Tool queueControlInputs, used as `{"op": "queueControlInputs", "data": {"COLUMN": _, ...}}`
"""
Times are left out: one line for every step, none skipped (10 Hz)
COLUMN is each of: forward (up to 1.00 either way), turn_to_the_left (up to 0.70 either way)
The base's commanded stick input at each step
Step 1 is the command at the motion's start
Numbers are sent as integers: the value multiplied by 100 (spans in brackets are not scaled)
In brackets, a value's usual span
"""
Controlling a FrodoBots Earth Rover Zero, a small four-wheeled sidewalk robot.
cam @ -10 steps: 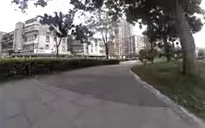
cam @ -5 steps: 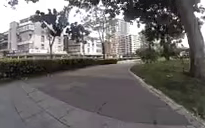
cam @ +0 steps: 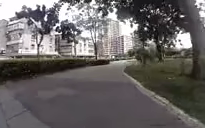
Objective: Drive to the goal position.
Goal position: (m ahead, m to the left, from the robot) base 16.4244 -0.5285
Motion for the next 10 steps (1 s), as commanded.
{"op": "queueControlInputs", "data": {"forward": 85, "turn_to_the_left": 0}}
{"op": "queueControlInputs", "data": {"forward": 85, "turn_to_the_left": 0}}
{"op": "queueControlInputs", "data": {"forward": 85, "turn_to_the_left": 0}}
{"op": "queueControlInputs", "data": {"forward": 85, "turn_to_the_left": 0}}
{"op": "queueControlInputs", "data": {"forward": 85, "turn_to_the_left": 0}}
{"op": "queueControlInputs", "data": {"forward": 85, "turn_to_the_left": 0}}
{"op": "queueControlInputs", "data": {"forward": 85, "turn_to_the_left": -25}}
{"op": "queueControlInputs", "data": {"forward": 85, "turn_to_the_left": -34}}
{"op": "queueControlInputs", "data": {"forward": 85, "turn_to_the_left": -34}}
{"op": "queueControlInputs", "data": {"forward": 85, "turn_to_the_left": -34}}
